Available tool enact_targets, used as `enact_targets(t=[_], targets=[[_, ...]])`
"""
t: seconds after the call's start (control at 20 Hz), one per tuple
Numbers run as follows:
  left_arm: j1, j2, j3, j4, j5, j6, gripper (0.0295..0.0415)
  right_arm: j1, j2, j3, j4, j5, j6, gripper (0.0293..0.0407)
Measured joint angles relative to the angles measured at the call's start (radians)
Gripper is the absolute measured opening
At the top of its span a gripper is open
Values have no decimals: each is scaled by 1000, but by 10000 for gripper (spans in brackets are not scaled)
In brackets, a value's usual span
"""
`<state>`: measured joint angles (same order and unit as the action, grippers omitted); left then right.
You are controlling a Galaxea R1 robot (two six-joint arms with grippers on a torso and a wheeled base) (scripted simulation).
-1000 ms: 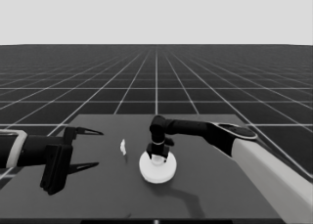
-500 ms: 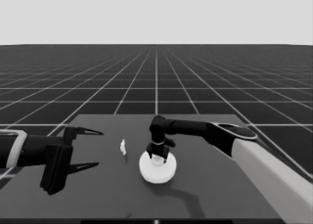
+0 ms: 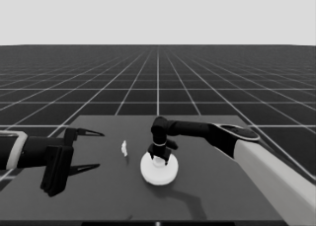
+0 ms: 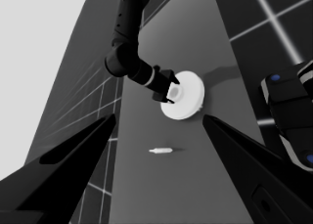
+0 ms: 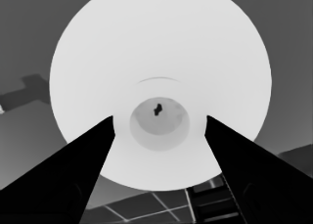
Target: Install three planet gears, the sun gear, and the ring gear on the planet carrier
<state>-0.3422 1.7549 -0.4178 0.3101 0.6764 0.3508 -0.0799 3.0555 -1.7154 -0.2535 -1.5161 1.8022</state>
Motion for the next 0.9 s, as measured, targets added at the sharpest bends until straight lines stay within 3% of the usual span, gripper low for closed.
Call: enact_targets(t=[0.35, 0.4, 0.45, 0.85, 0.9], targets=[[0, 0, 0, 0, 0, 0, 385, 0, 0, 0, 0, 0, 61, 348], [0, 0, 0, 0, 0, 0, 385, 0, 0, 0, 0, 0, 66, 373], [0, 0, 0, 0, 0, 0, 385, 1, 0, 0, 0, 0, 69, 381], [0, 0, 0, 0, 0, 0, 385, 1, 0, 0, 0, 0, 74, 385], [0, 0, 0, 0, 0, 0, 385, 98, -23, 86, 112, -44, -83, 387]])
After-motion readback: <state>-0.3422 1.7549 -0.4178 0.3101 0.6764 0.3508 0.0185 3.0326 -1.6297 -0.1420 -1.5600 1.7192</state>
